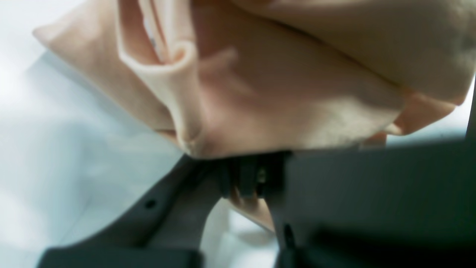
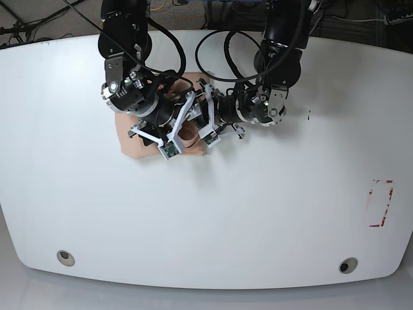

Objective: Fold the T-shirt properly
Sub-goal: 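Press the gathered shirt bundle together and open the left gripper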

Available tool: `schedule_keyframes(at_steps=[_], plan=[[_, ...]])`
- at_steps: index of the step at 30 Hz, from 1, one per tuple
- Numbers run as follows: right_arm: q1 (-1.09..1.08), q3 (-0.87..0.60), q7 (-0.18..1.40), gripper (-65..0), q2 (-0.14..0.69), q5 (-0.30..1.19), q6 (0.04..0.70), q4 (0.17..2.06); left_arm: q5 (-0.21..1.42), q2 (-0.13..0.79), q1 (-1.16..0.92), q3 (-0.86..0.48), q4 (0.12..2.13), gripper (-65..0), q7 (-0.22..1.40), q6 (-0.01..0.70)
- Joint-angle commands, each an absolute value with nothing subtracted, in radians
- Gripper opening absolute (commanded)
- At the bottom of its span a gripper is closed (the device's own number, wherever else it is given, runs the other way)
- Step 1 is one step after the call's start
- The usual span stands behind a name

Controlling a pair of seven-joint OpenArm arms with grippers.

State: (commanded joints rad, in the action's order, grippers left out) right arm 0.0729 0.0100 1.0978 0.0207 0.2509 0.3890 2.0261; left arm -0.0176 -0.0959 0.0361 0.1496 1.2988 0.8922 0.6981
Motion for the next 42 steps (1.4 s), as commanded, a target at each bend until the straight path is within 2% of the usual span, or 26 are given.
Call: schedule_keyframes(at_steps=[4, 9, 13, 20, 21, 24, 29, 36, 42], plan=[[0.073, -0.019, 1.058, -23.3, 0.022, 0.251, 0.41, 2.025, -0.018, -0.096, 0.036, 0.107, 1.334, -46.1, 0.892, 0.698], [0.071, -0.061, 1.046, -23.3, 0.025, 0.249, 0.438, 2.025, -0.016, -0.096, 0.036, 0.077, 1.379, -41.9, 0.892, 0.698], [0.071, -0.068, 1.046, -23.3, 0.025, 0.251, 0.478, 2.026, 0.019, -0.093, 0.035, 0.076, 1.431, -41.4, 0.892, 0.698], [0.102, -0.064, 1.047, -23.3, 0.021, 0.254, 0.55, 2.026, 0.191, -0.061, 0.031, 0.076, 1.494, -41.4, 0.894, 0.698], [0.111, -0.067, 1.047, -23.3, 0.019, 0.277, 0.576, 2.026, 0.239, -0.044, 0.03, 0.076, 1.517, -41.4, 0.894, 0.698], [0.116, -0.07, 1.047, -23.3, 0.024, 0.341, 0.599, 2.023, 0.323, -0.018, 0.028, 0.074, 1.543, -41.4, 0.894, 0.698], [0.13, -0.067, 1.047, -23.3, 0.042, 0.42, 0.601, 2.023, 0.456, 0.036, 0.027, 0.074, 1.59, -41.5, 0.894, 0.698], [0.134, -0.062, 1.043, -23.5, 0.056, 0.437, 0.598, 2.015, 0.593, 0.097, 0.01, 0.074, 1.664, -41.7, 0.894, 0.698], [0.142, -0.061, 1.043, -23.6, 0.056, 0.437, 0.598, 2.009, 0.677, 0.166, -0.015, -0.007, 1.748, -41.8, 0.894, 0.698]])
